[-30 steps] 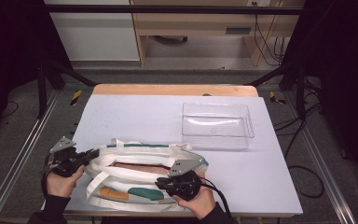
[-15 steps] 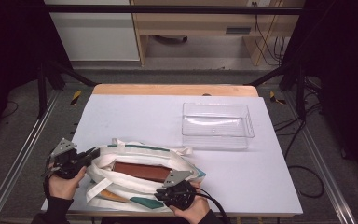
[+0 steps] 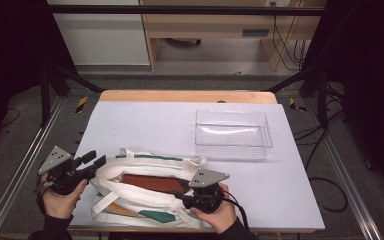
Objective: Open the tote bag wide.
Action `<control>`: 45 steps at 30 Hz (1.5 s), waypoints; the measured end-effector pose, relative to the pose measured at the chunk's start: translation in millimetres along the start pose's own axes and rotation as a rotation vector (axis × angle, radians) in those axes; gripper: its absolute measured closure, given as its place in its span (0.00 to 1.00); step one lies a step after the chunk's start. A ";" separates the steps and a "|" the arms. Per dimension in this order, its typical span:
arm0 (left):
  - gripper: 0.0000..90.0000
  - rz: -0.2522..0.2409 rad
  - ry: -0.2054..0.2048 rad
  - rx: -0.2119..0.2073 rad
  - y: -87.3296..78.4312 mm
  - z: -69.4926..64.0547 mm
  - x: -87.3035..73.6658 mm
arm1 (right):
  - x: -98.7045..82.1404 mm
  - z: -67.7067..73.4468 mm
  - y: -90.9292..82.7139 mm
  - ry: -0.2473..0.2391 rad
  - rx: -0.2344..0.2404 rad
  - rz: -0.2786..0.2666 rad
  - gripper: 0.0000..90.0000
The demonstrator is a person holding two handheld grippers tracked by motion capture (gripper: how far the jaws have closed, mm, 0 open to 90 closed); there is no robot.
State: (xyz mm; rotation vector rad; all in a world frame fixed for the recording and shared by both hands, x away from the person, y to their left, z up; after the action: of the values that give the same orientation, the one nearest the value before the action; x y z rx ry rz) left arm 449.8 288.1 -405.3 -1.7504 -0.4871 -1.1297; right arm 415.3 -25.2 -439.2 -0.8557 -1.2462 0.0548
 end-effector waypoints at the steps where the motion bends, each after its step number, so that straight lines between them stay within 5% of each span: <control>1: 0.64 0.000 0.000 0.000 0.0 0.0 0.0 | 0.0 0.0 0.0 0.000 0.000 0.000 0.68; 4: 0.71 0.056 0.055 -0.033 6.1 -20.9 -4.2 | 3.1 -13.9 -2.7 0.015 -0.085 -0.007 0.68; 8: 0.86 0.162 0.132 -0.048 21.6 -40.0 -22.1 | -0.1 -24.9 2.2 0.026 -0.125 0.010 0.66; 19: 0.99 0.243 0.138 -0.072 32.3 -39.2 -44.0 | -4.6 -28.4 23.2 -0.016 -0.178 0.074 0.69; 25: 1.00 0.269 0.169 -0.086 28.8 -43.0 -52.5 | -6.9 -34.6 27.1 -0.031 -0.230 0.105 0.96; 27: 1.00 0.281 0.180 -0.098 25.7 -44.0 -55.9 | -6.2 -35.9 27.3 -0.031 -0.238 0.104 0.97; 35: 1.00 0.323 0.204 -0.098 20.6 -48.6 -75.0 | -11.4 -55.7 46.8 0.027 -0.308 0.143 0.98; 41: 1.00 0.361 0.190 -0.097 29.3 -47.5 -86.0 | -25.7 -65.2 62.0 0.087 -0.274 0.178 0.96; 45: 0.97 0.347 0.172 -0.111 28.6 -47.0 -84.7 | -25.3 -66.7 56.7 0.118 -0.259 0.159 0.90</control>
State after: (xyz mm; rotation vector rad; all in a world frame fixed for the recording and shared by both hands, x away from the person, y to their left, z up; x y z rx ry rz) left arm 406.9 247.4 -487.1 -1.7306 -0.0130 -1.0591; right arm 485.1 -33.4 -497.1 -1.1655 -1.0870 -0.0307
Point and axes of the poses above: each handheld gripper's, and its own axes: y roughly forward along the jaws, x roughly out of its top, z roughly to its left, the point moved 5 cm from there along y, roughly forward along the jaws, and after that the axes turned 7 degrees about z, right-handed, at the moved point
